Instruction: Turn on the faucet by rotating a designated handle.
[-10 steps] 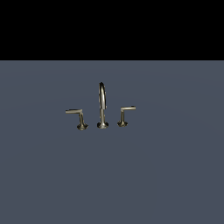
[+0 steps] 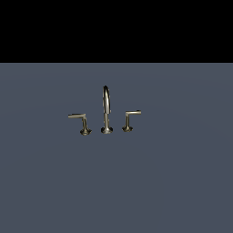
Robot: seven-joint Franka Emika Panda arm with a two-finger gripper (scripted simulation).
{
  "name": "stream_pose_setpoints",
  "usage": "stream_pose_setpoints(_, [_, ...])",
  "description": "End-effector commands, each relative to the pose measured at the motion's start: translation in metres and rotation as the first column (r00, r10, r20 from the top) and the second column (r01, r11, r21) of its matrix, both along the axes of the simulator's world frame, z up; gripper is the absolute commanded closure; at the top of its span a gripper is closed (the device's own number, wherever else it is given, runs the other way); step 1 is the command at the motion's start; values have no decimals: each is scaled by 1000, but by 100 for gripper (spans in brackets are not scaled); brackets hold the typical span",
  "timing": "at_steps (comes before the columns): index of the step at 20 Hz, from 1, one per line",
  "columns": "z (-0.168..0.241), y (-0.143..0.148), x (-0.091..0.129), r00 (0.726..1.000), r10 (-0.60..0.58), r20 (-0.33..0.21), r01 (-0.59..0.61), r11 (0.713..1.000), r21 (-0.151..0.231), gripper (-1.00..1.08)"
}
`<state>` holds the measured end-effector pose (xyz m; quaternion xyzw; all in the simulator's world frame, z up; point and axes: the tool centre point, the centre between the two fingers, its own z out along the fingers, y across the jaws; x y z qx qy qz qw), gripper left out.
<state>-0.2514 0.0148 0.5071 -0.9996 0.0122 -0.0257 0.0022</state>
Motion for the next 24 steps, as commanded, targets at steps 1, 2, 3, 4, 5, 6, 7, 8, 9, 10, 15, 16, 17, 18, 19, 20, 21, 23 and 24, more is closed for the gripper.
stream_pose_setpoints(1, [-6,5,2,1000,-21,-1,21,1000,0,108])
stream_pose_setpoints(2, [-9,8,3,1000,-31,-1,31,1000,1,108])
stream_pose_setpoints(3, [-13,10,4,999,-43,-2,43,999,1,108])
stream_pose_setpoints(4, [-17,13,6,998,-56,-2,56,998,1,108])
stream_pose_setpoints(5, [-21,17,7,998,-70,-3,70,998,2,108])
stream_pose_setpoints(6, [-25,20,9,996,-84,-3,84,996,2,108])
stream_pose_setpoints(7, [-30,24,11,995,-100,-4,100,995,2,108])
stream_pose_setpoints(8, [-35,28,13,993,-117,-5,117,993,3,108])
stream_pose_setpoints(9, [-40,32,15,991,-135,-5,135,991,3,108])
stream_pose_setpoints(10, [-45,36,18,988,-153,-6,153,988,4,108])
stream_pose_setpoints(15, [-75,59,32,968,-252,-10,252,968,6,108])
stream_pose_setpoints(16, [-81,63,35,962,-272,-11,272,962,6,108])
stream_pose_setpoints(17, [-87,67,38,957,-291,-12,291,957,7,108])
stream_pose_setpoints(18, [-93,72,42,951,-310,-13,310,951,7,108])
stream_pose_setpoints(19, [-99,76,45,944,-329,-14,330,944,8,108])
stream_pose_setpoints(20, [-105,80,49,937,-348,-14,349,937,8,108])
stream_pose_setpoints(21, [-111,84,53,930,-367,-15,367,930,9,108])
stream_pose_setpoints(23, [-123,92,60,914,-404,-17,404,915,9,108])
stream_pose_setpoints(24, [-129,96,64,906,-422,-18,423,906,10,108])
